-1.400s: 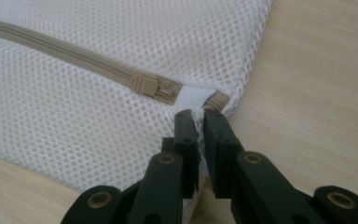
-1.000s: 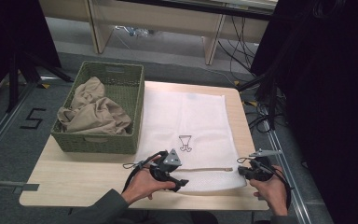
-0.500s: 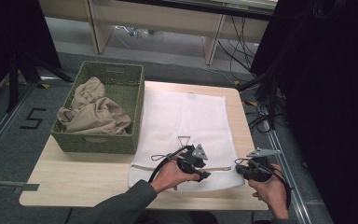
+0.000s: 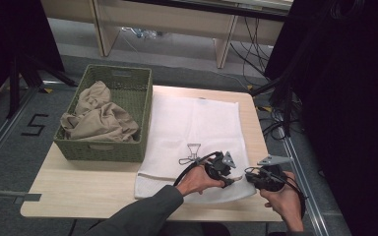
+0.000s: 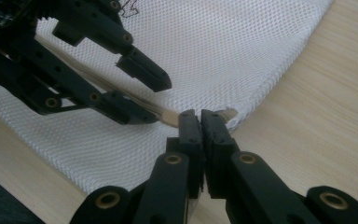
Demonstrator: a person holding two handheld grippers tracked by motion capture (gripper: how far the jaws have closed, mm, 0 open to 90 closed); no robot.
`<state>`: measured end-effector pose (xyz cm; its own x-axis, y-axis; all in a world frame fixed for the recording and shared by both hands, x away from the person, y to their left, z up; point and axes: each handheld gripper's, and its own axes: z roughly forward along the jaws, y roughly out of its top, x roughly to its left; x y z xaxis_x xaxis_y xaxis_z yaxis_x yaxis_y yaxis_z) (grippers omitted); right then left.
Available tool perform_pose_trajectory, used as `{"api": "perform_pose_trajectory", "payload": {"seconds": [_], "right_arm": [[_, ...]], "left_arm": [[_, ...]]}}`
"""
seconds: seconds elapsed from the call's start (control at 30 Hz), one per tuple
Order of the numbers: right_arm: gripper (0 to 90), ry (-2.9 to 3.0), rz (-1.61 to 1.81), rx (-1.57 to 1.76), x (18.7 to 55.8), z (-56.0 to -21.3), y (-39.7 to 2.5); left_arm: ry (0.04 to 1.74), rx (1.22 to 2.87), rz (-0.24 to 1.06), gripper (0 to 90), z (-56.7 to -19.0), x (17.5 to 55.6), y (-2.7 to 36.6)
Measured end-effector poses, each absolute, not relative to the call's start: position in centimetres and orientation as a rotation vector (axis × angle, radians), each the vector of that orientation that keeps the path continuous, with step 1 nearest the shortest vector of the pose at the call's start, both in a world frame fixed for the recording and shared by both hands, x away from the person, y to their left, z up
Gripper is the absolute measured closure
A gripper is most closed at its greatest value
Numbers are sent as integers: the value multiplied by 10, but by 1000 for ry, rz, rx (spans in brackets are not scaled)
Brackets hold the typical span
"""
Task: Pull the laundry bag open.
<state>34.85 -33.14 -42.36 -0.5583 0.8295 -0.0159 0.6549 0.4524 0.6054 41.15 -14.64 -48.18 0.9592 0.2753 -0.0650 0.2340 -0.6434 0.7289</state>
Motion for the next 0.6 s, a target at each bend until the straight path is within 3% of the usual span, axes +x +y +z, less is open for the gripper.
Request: {"api": "perform_pose_trajectory", "payload": {"seconds": [0.23, 0.6], "right_arm": [[886, 2403, 796, 1267, 348, -423, -329], [887, 2417, 796, 1251, 349, -423, -325]], "left_arm": [[311, 2304, 63, 645, -483, 413, -155], [250, 2319, 89, 763, -489, 415, -162]]}}
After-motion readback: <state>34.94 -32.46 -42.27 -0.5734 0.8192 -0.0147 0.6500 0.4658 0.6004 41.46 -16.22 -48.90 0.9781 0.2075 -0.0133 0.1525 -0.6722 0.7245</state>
